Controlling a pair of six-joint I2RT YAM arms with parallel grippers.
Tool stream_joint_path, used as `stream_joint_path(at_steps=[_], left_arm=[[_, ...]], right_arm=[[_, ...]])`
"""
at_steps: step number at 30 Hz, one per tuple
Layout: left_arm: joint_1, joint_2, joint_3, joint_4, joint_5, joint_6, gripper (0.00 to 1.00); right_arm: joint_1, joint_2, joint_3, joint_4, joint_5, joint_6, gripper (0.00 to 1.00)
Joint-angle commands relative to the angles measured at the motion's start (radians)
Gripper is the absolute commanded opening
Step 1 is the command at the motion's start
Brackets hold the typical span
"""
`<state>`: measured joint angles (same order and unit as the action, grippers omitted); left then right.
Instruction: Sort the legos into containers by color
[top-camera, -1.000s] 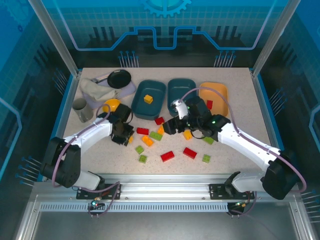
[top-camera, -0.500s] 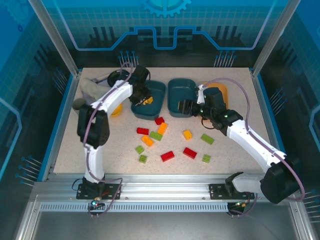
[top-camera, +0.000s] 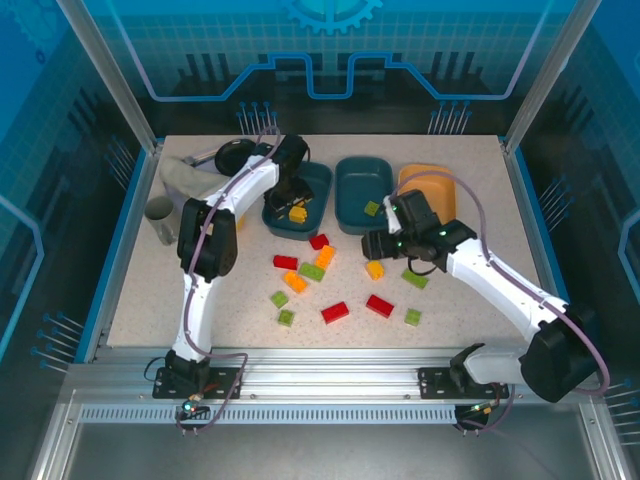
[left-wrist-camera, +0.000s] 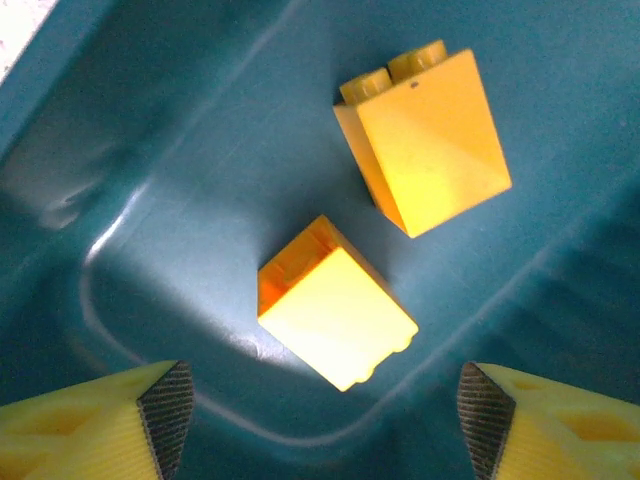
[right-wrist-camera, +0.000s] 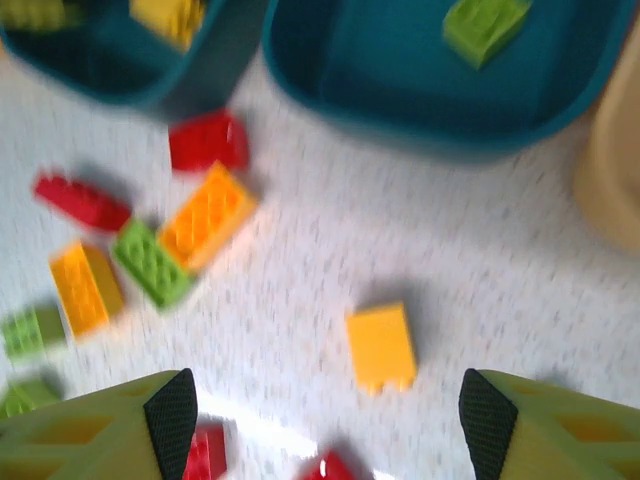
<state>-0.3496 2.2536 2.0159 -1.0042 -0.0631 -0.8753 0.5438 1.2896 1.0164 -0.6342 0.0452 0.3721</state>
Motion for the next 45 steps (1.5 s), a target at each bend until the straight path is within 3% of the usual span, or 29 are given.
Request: stream_joint_path(at_steps=[1, 5, 11, 17, 23, 28, 34, 38, 42, 45], left_arm=[[-0.033, -0.171, -0.044, 0.004, 0.014, 0.048, 0.78], [-0.074, -0.379, -0.242, 0.124, 0.061, 0.106, 0.82], [-0.137, -0.712, -0.623, 0.357, 0.203, 0.181, 0.91], [-0.178, -0.899, -0.851, 0.406, 0.243, 0.159, 0.90], [-0.203, -0.969, -0.922, 0.419, 0.226, 0.120, 0.89], [-0.222, -0.982, -0.929, 0.426, 0.209, 0.114, 0.88], [-0.236, -0.979, -0.910, 0.435, 0.200, 0.119, 0.88], [-0.245, -0.950, -0.863, 0.442, 0.204, 0.134, 0.88], [-0.250, -0.892, -0.806, 0.470, 0.215, 0.149, 0.87], [-0.252, -0.834, -0.745, 0.486, 0.223, 0.160, 0.87]], right_arm=[[0.066, 0.032, -0.001, -0.210, 0.015, -0.092, 0.73], [0.156, 0.116, -0.022, -0.270, 0.036, -0.107, 0.74], [0.206, 0.330, 0.038, -0.340, 0.064, -0.112, 0.76], [0.220, 0.437, 0.072, -0.320, 0.078, -0.107, 0.72], [0.217, 0.499, 0.075, -0.294, 0.080, -0.102, 0.55], [0.215, 0.512, 0.062, -0.277, 0.089, -0.097, 0.46], [0.205, 0.430, 0.066, -0.283, 0.137, -0.072, 0.34], [0.098, 0.276, 0.097, -0.302, 0.163, -0.042, 0.31], [-0.113, 0.189, 0.149, -0.289, 0.124, -0.038, 0.30], [-0.266, 0.211, 0.191, -0.239, 0.085, -0.036, 0.30]])
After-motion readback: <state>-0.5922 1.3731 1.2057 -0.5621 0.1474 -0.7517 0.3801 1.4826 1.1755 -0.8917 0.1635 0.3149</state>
